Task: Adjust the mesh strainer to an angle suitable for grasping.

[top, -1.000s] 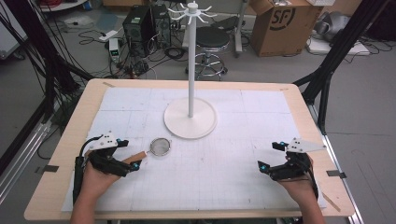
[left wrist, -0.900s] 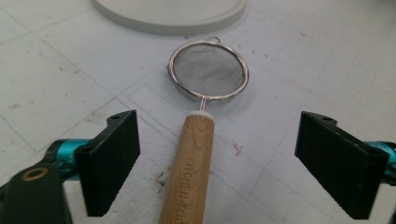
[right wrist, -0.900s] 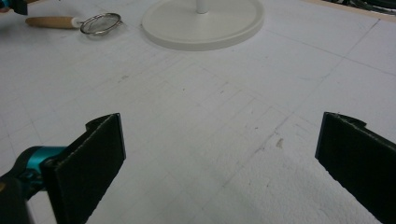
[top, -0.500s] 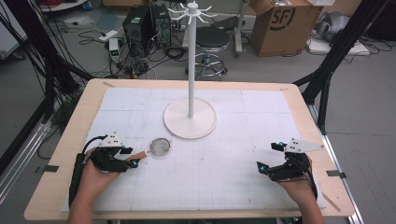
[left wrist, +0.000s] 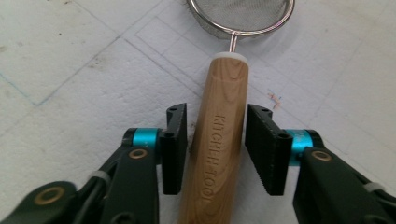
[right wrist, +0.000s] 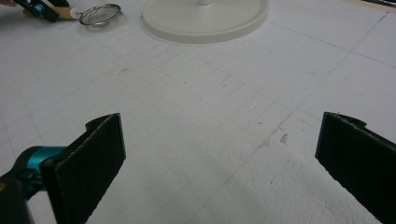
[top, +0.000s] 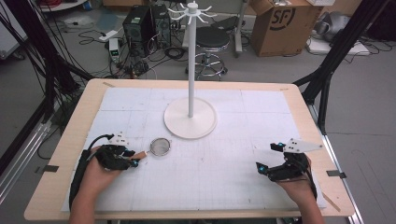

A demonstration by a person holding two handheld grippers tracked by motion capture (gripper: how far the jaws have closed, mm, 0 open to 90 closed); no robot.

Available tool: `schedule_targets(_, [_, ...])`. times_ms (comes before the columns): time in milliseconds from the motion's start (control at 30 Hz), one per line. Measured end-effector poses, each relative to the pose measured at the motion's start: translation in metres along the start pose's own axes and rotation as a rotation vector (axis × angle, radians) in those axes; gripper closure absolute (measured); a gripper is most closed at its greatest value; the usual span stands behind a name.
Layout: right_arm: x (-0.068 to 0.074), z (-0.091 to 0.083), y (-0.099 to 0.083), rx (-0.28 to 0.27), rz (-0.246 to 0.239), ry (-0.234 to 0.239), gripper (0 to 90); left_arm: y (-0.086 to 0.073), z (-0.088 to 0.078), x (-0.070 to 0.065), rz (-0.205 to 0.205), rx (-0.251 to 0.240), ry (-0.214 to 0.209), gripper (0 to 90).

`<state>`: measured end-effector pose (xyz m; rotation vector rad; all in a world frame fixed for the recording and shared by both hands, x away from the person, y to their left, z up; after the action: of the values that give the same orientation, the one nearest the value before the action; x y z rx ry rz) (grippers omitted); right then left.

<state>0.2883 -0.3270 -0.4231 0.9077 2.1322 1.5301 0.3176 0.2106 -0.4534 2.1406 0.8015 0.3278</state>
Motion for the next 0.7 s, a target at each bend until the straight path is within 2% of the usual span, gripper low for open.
schedule_targets(67, [0.0,0.0,0.0,0.002,0.002,0.004,0.4,0.0,0.0,0.0,0.006,0.005,0.004,62.2])
schedule_targets(100, [0.0,0.0,0.0,0.003,0.0,0.004,0.4,0.002,0.001,-0.003,0.029,0.017,0.018,62.5])
schedule_targets(333, [0.001,0.001,-0.001,0.009,-0.002,0.003,0.4,0.006,0.002,-0.011,0.084,0.043,0.037,69.0])
schedule_targets(700, [0.0,0.001,-0.001,0.004,-0.002,0.004,0.4,0.005,0.002,-0.013,0.099,0.034,0.05,69.4])
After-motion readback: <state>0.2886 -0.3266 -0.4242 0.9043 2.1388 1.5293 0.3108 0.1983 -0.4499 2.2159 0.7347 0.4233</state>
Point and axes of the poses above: each handheld gripper's, and its own axes: z roughly forward along the jaws, y roughly out of its top, x roughly to its left, the point moved 2 cm from there along z, roughly forward along the jaws, and after that the axes turned 11 degrees about -x, right-handed, at the moved point
